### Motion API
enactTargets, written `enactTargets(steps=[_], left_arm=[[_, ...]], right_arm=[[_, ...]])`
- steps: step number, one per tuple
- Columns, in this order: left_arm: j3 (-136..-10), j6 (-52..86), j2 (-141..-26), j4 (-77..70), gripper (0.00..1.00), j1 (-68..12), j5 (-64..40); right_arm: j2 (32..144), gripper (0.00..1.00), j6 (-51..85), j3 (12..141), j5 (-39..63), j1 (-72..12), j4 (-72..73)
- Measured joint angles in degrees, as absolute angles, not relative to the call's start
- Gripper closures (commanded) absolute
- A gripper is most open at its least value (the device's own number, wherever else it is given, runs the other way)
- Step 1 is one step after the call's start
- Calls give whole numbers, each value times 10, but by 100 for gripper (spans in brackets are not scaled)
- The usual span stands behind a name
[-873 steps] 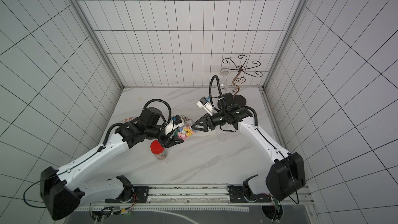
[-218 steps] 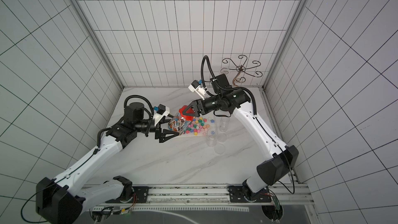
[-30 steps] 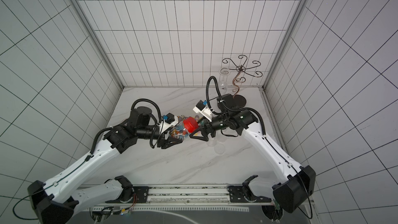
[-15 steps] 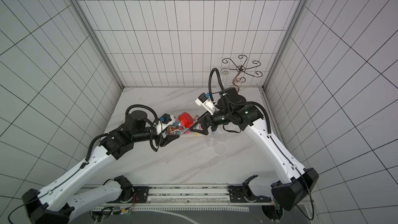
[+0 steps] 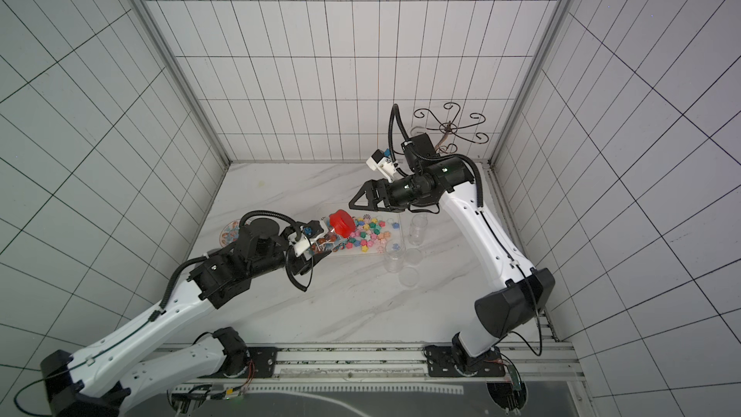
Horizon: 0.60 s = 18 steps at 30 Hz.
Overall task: Pour the candies out of the jar
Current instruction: Unscrew the lid from the jar.
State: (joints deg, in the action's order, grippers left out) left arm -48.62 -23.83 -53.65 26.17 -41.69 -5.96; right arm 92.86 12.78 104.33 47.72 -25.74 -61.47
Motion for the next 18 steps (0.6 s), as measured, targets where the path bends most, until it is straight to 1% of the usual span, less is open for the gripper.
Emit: enactTargets(steps=[9,18], left_arm=[[-484,-240,-536,257,40,-420,-52],[-482,-240,-540,257,41,-420,-52]], right_arm=[[964,6,139,1046,482,-263,-633],[975,6,141,1047,499,-298,-632]])
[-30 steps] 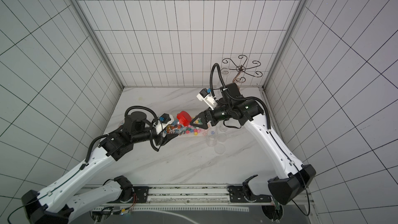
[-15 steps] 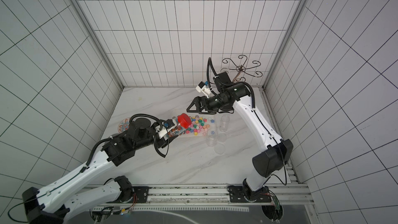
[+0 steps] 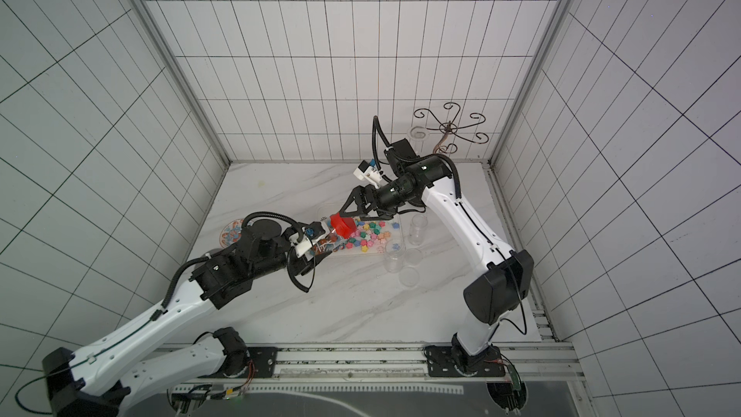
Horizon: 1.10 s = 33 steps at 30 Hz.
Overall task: Pour the candies out of the jar
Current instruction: Unscrew the lid from the jar.
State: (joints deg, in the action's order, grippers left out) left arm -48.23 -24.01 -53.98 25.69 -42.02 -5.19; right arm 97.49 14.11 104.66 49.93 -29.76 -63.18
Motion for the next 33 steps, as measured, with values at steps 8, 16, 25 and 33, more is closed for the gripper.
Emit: enactTargets(steps=[8,16,25,33], left_arm=[[-482,-240,-543,257,41,-420,-52],[-482,-240,-546,256,41,-420,-53],[-483,-234,-547,244,41,-412,-70],[-509,-218,-562,238,40,-368,-193]], right_arm=[[991,15,141,1047,500,-313,-632],[991,36,129,1047,498,-322,-631],[978,46,123,1046,493,-322,-616],[915,52,63,1008,486,-319,-573]])
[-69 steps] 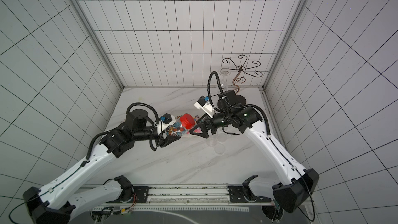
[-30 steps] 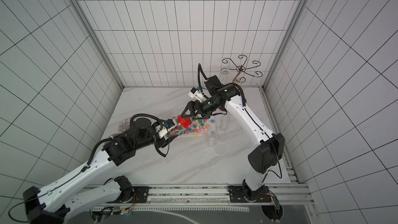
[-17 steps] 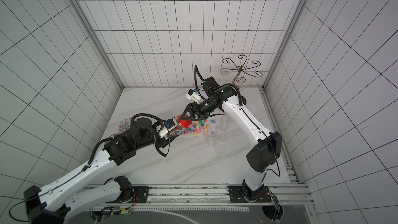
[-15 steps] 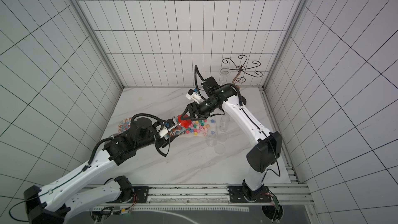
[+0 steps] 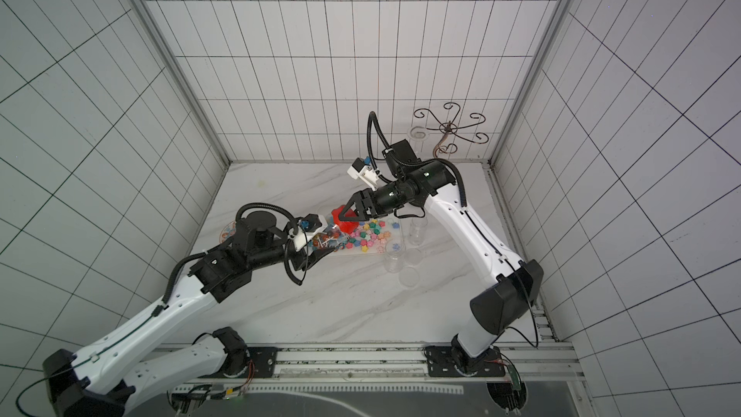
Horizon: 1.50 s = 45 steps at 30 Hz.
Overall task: Pour the candies out of the jar
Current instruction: Unscrew the lid from the jar.
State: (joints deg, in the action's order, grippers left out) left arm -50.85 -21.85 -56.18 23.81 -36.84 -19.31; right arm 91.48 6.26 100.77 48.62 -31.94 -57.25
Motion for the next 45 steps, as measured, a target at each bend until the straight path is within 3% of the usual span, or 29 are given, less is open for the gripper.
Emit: enactTargets(steps=[10,25,31,37,45], left_arm=[[-550,-218,-627,327,40,-340,-366],[-577,-186,-658,337,39,-294,-585],[-583,-176,-665,337,39,-286,-628],[-583,-176,-666,338,39,-284,-634],[-591,-187,-664,338,39,-283,-620]], right_arm=[[832,50,-74,860,508,-310,-518],[731,48,-181,779,554,-309,-425],[723,46,-185,778,566,-309,-414],[722,32,-185,778,568,-309,-412],[722,22,-172,778,563,-311,-415]])
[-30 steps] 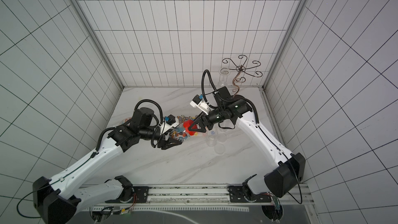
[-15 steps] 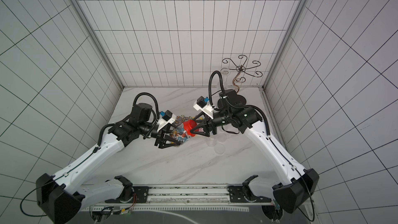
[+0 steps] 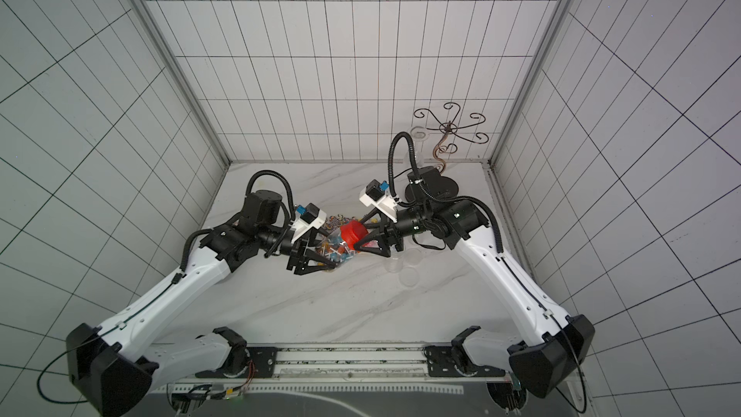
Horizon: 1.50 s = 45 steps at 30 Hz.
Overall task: Pour the candies out of the jar
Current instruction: Unscrew the lid from the jar.
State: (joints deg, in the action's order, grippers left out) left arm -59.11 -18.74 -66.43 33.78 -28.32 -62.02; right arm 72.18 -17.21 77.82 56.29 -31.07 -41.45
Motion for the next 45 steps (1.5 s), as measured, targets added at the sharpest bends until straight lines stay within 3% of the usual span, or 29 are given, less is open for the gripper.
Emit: enactTargets(steps=[11,26,36,45], left_arm=[[-591,-191,-659,332,39,-281,-581],[-587,-195,-627,326,40,-290,-482],[-523,-207,-565,304,40,-335,-291],[-478,-221,-527,271,40,-358,-160]], right_arm=[[720,8,-150,779,541,-311,-422],[710,0,-81,792,494,-267,-427],[809,1,56,951,520,-212,-477],[866,4,100,961,517,-213,-525]])
